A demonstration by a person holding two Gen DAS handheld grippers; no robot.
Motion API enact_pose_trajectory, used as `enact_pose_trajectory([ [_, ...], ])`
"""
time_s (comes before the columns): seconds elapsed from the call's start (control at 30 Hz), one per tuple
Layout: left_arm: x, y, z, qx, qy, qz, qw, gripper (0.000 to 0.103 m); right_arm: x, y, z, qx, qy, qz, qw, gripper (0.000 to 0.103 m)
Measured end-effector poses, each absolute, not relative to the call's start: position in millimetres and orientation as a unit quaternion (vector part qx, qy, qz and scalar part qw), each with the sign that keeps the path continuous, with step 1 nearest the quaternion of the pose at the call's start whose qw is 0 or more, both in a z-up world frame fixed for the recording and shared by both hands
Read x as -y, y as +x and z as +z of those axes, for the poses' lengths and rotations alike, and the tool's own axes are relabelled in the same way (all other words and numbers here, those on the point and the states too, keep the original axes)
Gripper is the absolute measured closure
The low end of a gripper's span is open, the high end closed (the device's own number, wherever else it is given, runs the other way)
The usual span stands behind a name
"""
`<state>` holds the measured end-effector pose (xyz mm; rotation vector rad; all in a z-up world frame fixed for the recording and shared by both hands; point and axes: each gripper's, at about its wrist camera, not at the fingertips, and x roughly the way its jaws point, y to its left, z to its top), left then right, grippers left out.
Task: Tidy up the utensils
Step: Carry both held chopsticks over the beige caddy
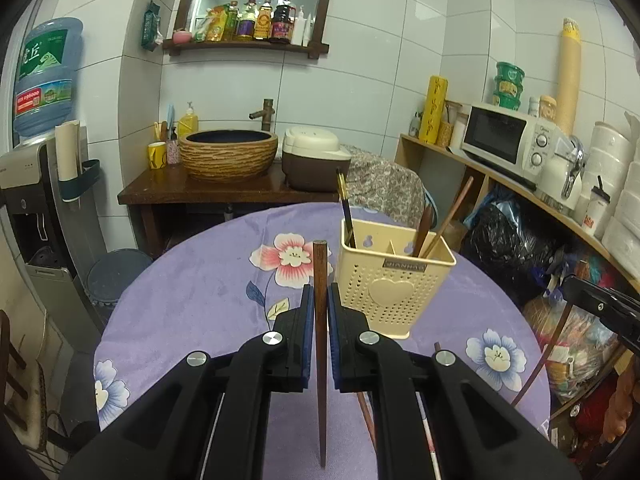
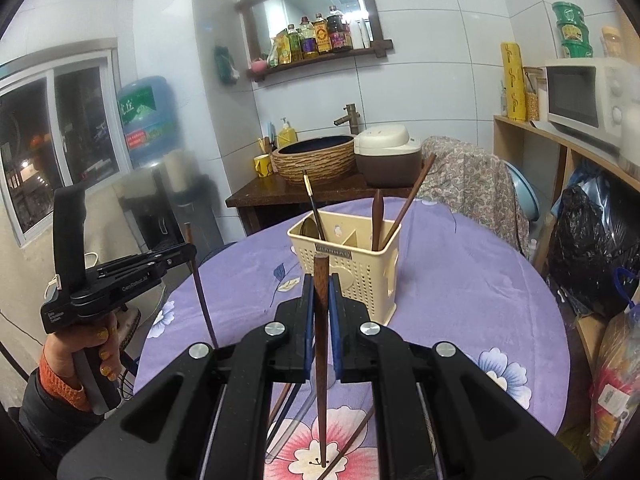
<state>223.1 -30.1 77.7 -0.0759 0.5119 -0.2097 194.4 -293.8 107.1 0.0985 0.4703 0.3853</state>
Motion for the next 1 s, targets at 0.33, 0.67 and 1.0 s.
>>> enact_pose_trajectory([
  [0.33, 27.2, 222.5, 83.9, -0.244, -0.038, -0.105, 0.963, 0.095, 286.7, 198.2, 107.9, -0.236, 0.043, 0.188, 0.952, 0.095],
  [0.67, 19.2, 224.3, 91.8, -0.239, -0.043, -0.112, 0.963, 0.095, 280.9, 198.7, 116.4, -0.231, 0.028, 0.19, 0.954, 0.095],
  [1.0, 28.6, 237.4, 144.7, -0.205, -0.03, -0.136, 0.969, 0.095, 274.7, 213.2, 161.6, -0.196, 0.012, 0.196, 0.961, 0.095],
])
